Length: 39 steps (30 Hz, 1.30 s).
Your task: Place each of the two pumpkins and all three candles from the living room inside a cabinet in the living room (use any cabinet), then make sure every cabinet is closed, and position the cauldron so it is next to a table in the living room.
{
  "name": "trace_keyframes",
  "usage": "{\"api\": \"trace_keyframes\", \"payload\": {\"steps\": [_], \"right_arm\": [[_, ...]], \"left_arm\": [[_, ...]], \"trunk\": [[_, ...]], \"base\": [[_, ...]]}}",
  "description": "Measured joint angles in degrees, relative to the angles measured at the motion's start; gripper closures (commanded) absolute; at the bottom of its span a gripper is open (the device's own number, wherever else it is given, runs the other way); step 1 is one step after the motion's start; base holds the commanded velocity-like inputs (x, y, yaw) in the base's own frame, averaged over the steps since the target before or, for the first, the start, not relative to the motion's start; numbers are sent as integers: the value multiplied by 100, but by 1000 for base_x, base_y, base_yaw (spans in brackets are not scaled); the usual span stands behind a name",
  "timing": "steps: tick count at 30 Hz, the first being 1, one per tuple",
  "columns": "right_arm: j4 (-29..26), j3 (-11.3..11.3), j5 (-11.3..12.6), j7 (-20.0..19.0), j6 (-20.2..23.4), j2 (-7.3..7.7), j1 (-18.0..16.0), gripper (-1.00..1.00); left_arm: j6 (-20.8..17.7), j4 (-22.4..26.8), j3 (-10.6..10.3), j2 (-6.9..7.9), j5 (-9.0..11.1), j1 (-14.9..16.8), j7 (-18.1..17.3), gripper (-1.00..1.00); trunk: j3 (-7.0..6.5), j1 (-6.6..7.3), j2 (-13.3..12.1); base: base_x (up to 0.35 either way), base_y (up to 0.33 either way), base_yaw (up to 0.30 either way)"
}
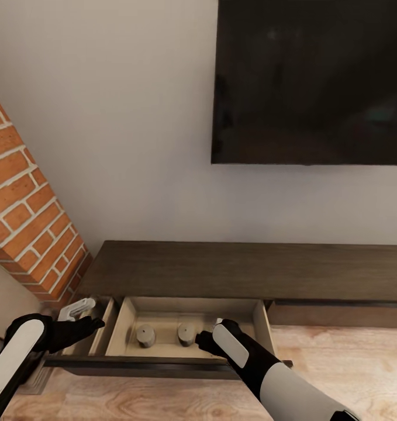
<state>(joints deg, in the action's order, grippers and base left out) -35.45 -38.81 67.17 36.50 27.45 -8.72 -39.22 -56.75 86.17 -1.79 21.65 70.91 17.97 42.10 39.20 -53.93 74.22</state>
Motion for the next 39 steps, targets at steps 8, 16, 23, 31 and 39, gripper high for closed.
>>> {"api": "trace_keyframes", "payload": {"steps": [8, 16, 23, 31, 39], "right_arm": [[1, 0, -1, 1, -3, -1, -1, -100], [1, -1, 0, 1, 1, -1, 0, -100], [1, -1, 0, 1, 5, -1, 0, -100], [0, -2, 0, 0, 6, 0, 0, -100], [0, -3, 0, 0, 6, 0, 0, -100]], "left_arm": [[1, 13, -6, 1, 24, 0, -1, -100], [0, 24, -1, 1, 21, 0, -4, -100], [1, 48, 3, 1, 27, 0, -7, -100], [-1, 53, 3, 0, 33, 0, -7, -100], [-1, 53, 8, 1, 33, 0, -7, -100]], "trunk": [[0, 2, 1], [-107, 134, -239], [-108, 132, -240], [-108, 132, -241], [-108, 132, -241]], "base": [[-171, 0, 0], [-10, 0, 0], [-145, 0, 0], [-320, 0, 0], [-329, 0, 0]]}}
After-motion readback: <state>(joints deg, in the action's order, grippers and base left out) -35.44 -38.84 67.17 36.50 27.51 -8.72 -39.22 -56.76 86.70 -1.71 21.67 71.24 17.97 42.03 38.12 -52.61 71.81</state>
